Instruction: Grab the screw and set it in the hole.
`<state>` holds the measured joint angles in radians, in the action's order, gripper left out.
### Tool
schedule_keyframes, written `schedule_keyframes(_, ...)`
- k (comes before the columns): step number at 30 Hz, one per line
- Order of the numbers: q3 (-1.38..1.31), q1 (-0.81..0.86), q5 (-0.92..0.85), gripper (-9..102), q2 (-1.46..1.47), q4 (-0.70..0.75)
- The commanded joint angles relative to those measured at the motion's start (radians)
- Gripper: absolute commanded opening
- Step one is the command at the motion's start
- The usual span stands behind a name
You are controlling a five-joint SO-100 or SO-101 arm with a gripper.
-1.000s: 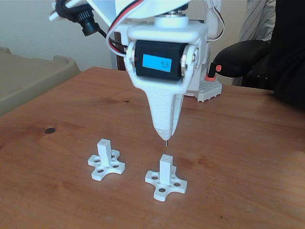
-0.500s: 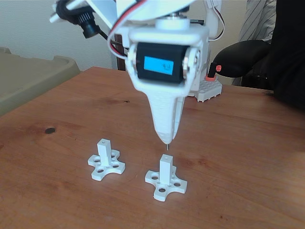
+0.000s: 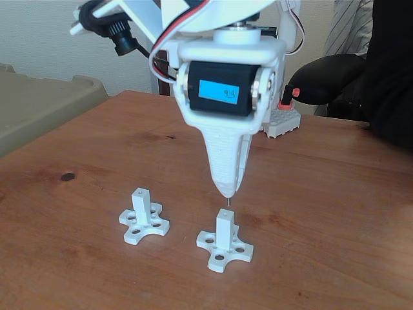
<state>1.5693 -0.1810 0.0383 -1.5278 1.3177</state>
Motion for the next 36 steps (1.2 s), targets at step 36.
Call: schedule_keyframes(36, 0.009, 0.015, -0.025, -4, -0.035, -0.038)
